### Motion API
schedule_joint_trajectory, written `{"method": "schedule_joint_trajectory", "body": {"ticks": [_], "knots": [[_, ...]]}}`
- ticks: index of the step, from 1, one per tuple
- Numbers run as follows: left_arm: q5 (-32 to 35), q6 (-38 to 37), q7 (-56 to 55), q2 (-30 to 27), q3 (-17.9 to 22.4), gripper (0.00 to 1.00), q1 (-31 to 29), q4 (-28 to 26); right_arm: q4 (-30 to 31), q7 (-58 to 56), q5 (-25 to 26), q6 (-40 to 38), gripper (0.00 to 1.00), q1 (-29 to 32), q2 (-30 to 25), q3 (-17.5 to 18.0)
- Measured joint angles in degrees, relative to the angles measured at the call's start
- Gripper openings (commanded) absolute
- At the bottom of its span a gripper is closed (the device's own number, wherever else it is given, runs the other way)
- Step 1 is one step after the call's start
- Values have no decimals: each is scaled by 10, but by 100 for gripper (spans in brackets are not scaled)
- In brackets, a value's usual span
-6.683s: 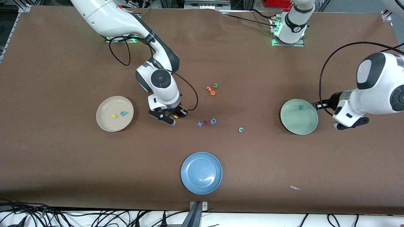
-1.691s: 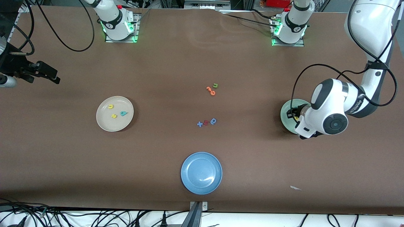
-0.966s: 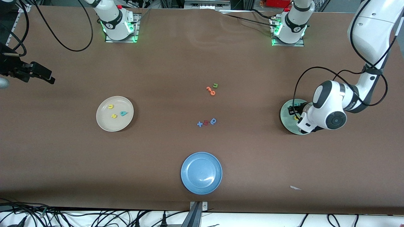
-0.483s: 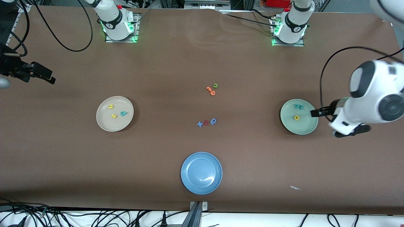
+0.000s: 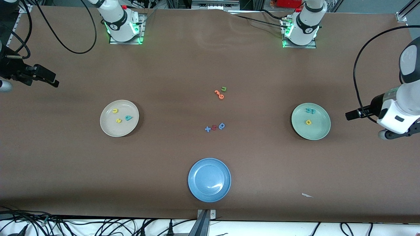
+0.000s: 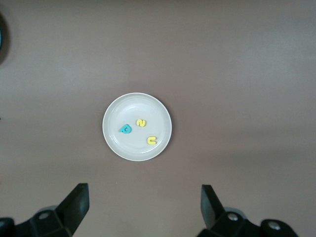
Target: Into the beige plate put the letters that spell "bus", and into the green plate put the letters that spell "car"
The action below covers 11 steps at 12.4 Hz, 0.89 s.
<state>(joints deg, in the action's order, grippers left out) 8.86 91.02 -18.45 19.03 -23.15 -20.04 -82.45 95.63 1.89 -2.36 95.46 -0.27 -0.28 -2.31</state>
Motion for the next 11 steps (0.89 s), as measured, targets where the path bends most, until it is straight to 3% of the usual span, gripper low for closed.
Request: {"method": "schedule_joint_trajectory", "body": {"ticks": [1,2,4,5,7,11], "knots": [[-19,0,25,-6,10,99,5,4,0,0,0,-1,100,0,0,0],[-34,0,47,-16,50,98,37,5,0,0,0,-1,100,0,0,1],[-77,10,67,-37,180,98,146,5,0,0,0,-1,100,0,1,4],[-89,17,69,-43,217,96,182,5,0,0,0,-1,100,0,1,6],[-91,26,69,-46,255,94,220,4,0,0,0,-2,100,0,1,7],[-92,47,78,-67,272,98,223,-25,0,0,0,-2,100,0,2,7]]}}
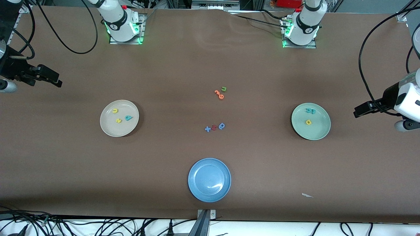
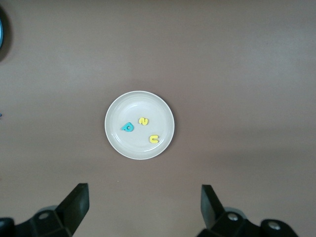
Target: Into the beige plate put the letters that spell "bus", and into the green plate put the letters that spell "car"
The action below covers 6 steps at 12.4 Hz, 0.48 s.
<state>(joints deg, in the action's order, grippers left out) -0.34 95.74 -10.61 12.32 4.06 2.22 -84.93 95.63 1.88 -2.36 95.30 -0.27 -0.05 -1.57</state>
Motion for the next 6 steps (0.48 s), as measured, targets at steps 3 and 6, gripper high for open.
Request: {"method": "schedule_joint_trajectory", "body": {"ticks": [3,6], "knots": [[-2,22,20,-37,2,99,3,-70,0,0,0,0,100,0,1,0],[-2,23,22,-57,2,100,20,-75,0,0,0,0,100,0,1,0]]}}
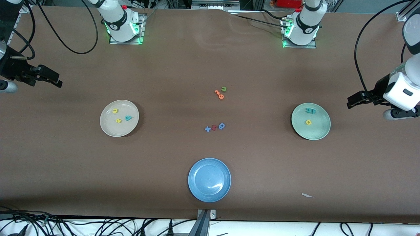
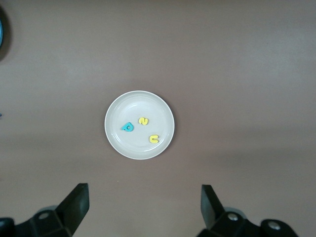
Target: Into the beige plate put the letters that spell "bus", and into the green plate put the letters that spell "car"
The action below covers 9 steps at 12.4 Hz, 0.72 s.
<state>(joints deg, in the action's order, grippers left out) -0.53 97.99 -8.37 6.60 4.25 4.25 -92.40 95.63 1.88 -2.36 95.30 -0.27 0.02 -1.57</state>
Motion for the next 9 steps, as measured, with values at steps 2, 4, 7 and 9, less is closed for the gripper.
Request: {"method": "schedule_joint_trajectory", "body": {"ticks": [2,4,7,9], "knots": [[0,0,0,-9,4,100,0,14,0,0,0,0,100,0,0,0],[0,0,16,-14,22,100,5,21,0,0,0,0,100,0,0,0],[0,0,37,-16,33,100,14,27,0,0,0,0,100,0,0,0],[0,-10,37,-18,33,100,18,29,0,0,0,0,100,0,0,0]]}}
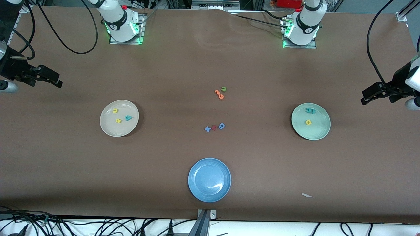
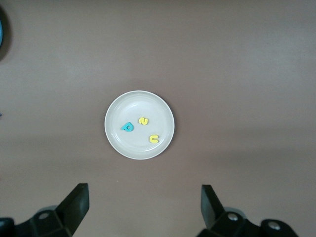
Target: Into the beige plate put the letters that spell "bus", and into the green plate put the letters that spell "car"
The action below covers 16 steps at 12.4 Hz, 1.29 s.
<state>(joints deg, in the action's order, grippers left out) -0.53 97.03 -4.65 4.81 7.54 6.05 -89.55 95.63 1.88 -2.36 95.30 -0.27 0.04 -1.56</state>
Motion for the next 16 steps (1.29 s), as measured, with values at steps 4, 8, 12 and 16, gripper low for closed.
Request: {"method": "schedule_joint_trajectory", "body": {"ticks": [4,8,12,16], "knots": [[0,-37,5,-32,7,100,-1,5,0,0,0,0,100,0,0,0],[0,-72,35,-47,7,100,-1,4,0,0,0,0,100,0,0,0],[3,-73,48,-42,8,100,-1,2,0,0,0,0,100,0,0,0],[3,-74,50,-37,8,100,-2,1,0,0,0,3,100,0,0,0]]}}
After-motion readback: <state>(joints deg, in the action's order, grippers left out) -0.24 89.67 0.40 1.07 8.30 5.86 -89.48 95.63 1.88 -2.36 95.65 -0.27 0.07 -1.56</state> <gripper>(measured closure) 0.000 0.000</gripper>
